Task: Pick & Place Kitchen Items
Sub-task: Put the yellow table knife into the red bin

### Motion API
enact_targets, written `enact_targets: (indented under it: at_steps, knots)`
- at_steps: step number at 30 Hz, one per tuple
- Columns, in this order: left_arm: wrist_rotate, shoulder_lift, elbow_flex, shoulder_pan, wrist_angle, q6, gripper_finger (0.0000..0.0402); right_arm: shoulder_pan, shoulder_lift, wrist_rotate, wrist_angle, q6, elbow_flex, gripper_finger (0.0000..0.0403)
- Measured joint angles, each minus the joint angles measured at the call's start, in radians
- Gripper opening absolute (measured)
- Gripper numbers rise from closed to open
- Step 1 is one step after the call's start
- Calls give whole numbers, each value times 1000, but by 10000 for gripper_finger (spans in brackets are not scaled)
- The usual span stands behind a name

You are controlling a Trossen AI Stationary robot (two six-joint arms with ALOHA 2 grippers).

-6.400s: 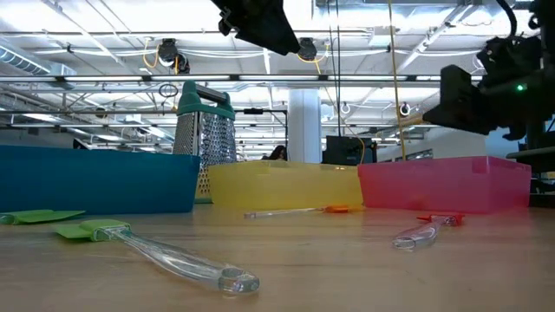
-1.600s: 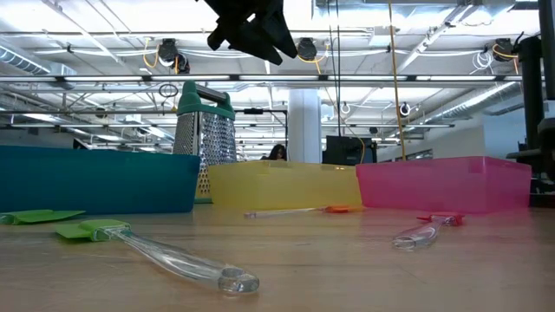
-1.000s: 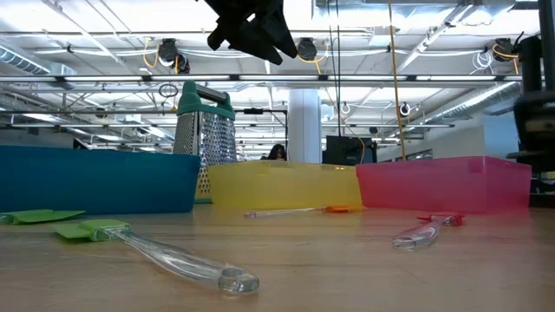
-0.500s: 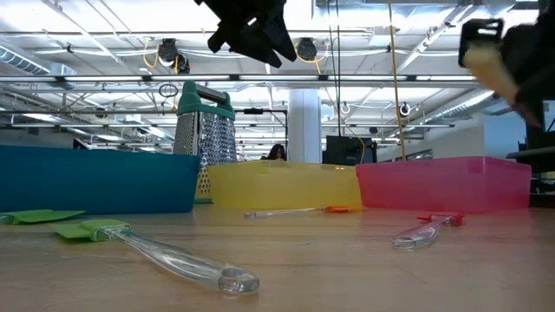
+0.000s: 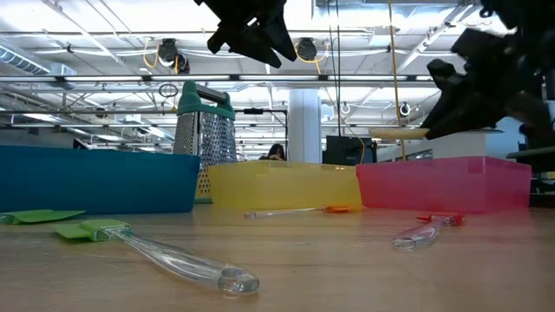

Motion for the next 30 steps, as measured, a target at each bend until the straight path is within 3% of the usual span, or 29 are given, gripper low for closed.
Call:
enact_targets:
  at_steps: [2, 8, 15, 20, 30]
  knots:
    - [0, 0, 0, 3, 3, 0, 175, -41, -1, 52, -50, 34, 0, 40]
    - [0, 0, 0, 4, 7, 0, 175, -142, 15, 45, -111, 94, 0, 40]
    - [0, 0, 0, 4, 10, -4, 175, -231, 115, -215, -53, 13, -31, 41]
    - [0, 0, 0, 4, 11, -5, 175, -258, 205, -242, 62, -77, -56, 41]
    - [0, 0, 0, 4, 11, -4, 175, -337, 245, -240, 177, 42, -79, 93]
